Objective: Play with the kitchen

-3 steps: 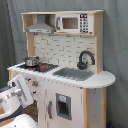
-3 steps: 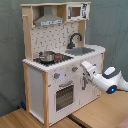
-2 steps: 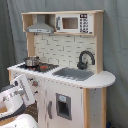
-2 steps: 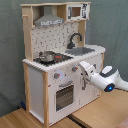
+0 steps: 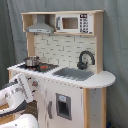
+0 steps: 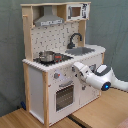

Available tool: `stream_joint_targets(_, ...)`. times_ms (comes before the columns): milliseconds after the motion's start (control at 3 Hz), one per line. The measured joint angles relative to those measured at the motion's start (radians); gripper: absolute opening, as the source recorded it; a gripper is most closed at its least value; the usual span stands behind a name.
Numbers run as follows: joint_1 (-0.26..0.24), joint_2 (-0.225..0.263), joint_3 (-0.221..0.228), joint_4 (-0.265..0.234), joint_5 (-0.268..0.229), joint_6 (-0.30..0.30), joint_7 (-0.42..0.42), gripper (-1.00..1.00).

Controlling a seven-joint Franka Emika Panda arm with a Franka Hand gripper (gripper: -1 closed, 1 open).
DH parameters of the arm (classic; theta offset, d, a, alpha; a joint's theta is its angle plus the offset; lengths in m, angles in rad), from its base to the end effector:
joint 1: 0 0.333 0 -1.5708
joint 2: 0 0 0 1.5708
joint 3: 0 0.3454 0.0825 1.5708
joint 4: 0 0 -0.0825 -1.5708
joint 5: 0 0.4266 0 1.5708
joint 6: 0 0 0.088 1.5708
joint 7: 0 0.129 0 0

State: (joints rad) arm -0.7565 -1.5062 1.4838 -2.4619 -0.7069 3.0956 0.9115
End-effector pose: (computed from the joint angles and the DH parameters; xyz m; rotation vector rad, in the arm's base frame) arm 0.3759 0.4007 0.3276 1.4462 0.9264 1.3680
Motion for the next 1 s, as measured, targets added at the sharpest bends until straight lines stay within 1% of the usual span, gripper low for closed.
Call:
stream_joint_targets(333, -0.031, 0.0, -0.023, -0.009, 0.0, 0.073, -0.065, 1.0)
stream_joint_targets(667, -0.052, -0.001, -0.037, -0.02, 0.0, 0.138, -0.136, 1.0)
stream_joint_targets(1000, -0.057, -0.001, -0.054, -0.048, 0.0, 0.198, -0.211, 1.0)
